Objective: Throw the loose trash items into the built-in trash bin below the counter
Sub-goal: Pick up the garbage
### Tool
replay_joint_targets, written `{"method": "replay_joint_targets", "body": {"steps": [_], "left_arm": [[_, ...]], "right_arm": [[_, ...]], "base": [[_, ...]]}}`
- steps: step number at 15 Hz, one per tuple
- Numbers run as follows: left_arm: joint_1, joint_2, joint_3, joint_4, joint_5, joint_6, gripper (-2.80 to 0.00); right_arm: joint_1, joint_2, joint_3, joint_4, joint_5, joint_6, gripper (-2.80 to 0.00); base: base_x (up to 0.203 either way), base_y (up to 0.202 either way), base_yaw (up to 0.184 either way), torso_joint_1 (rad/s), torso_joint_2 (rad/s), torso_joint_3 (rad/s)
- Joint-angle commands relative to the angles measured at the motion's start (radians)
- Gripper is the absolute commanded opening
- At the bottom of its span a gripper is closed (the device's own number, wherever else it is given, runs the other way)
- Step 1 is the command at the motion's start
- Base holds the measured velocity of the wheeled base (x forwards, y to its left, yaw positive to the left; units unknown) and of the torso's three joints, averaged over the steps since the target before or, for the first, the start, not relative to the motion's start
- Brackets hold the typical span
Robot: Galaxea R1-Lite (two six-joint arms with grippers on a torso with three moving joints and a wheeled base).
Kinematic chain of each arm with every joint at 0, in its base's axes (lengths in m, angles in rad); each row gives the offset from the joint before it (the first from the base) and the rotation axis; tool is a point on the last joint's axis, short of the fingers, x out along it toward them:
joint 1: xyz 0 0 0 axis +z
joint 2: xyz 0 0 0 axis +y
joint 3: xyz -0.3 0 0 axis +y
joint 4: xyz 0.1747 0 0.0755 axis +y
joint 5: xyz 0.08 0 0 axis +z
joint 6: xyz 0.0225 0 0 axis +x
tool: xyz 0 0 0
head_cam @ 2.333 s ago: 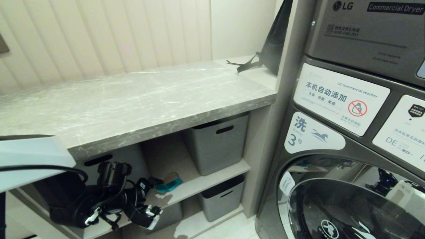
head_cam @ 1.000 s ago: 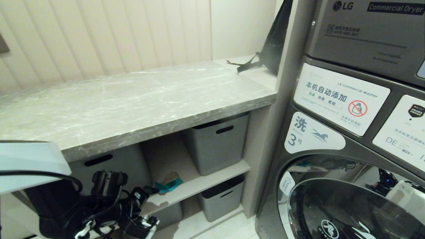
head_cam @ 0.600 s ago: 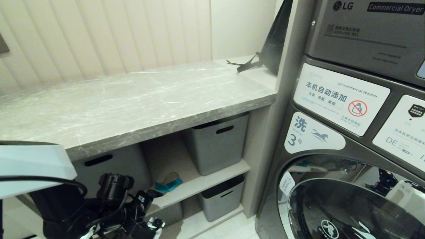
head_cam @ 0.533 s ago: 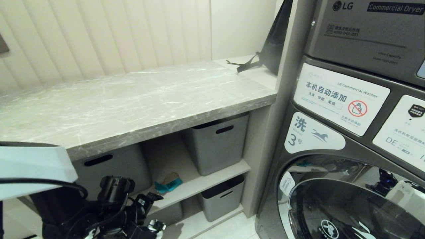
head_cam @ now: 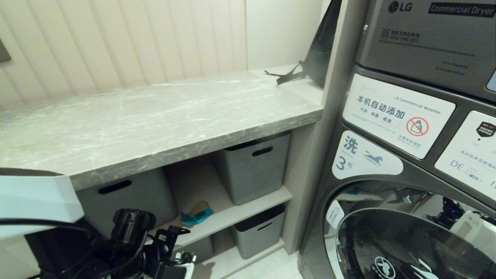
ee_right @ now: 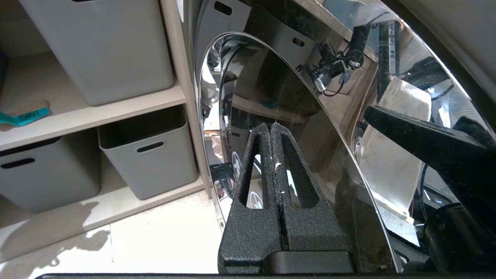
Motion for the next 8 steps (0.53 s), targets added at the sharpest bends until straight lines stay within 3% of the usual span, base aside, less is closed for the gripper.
{"method": "replay_joint_targets", "body": {"steps": [1, 8], "left_arm": [[0.001, -0.001, -0.003, -0.006, 0.001, 0.009, 0.00], [-0.003, 0.002, -0.005, -0.006, -0.002, 0.012, 0.00]], "right_arm": [[0.000, -0.002, 0.000, 0.000, 0.000, 0.000, -2.80], [0.000, 0.000, 0.000, 0.000, 0.000, 0.000, -2.80]], "base": [[0.000, 0.000, 0.000, 0.000, 0.00, 0.000], [0.000, 0.000, 0.000, 0.000, 0.00, 0.000]]}}
